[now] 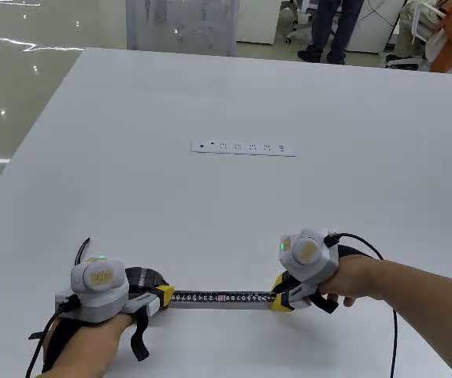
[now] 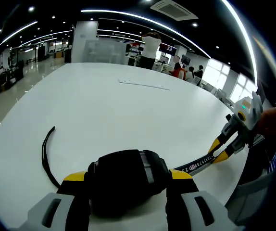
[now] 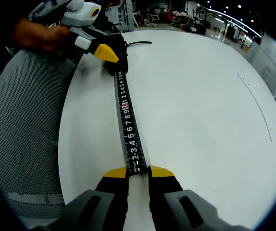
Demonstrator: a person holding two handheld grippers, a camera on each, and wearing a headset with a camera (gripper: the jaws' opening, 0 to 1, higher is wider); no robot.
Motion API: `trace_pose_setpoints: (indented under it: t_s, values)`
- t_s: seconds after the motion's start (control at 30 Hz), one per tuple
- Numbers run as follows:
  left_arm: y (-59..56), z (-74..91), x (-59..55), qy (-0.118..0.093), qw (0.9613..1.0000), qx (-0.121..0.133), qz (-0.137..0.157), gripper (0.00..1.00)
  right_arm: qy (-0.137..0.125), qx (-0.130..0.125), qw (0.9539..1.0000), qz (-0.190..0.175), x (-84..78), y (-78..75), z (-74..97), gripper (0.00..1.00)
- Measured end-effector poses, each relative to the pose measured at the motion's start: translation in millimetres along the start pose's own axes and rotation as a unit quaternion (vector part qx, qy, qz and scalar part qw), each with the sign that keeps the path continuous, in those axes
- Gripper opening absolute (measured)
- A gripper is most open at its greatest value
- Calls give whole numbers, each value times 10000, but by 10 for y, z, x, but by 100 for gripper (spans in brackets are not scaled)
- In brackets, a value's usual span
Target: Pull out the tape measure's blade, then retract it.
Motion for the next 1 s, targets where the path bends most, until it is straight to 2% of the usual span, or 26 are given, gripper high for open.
trace_pose_setpoints:
  t_s: [1.0]
  values:
    - [7, 1, -7, -7, 10000, -3, -5, 60, -46, 10, 10000, 10, 137, 41, -41, 14]
Point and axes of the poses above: the centre of the closed fingertips' face, and the gripper's own axes: z roughly backward along the fingers, y roughly to its left, x roughly out of its top, the point moved 9 cm from there along z, roughly backward along the fingers, and after that the axes turned 15 degrees about y, right-handed, at the moved point
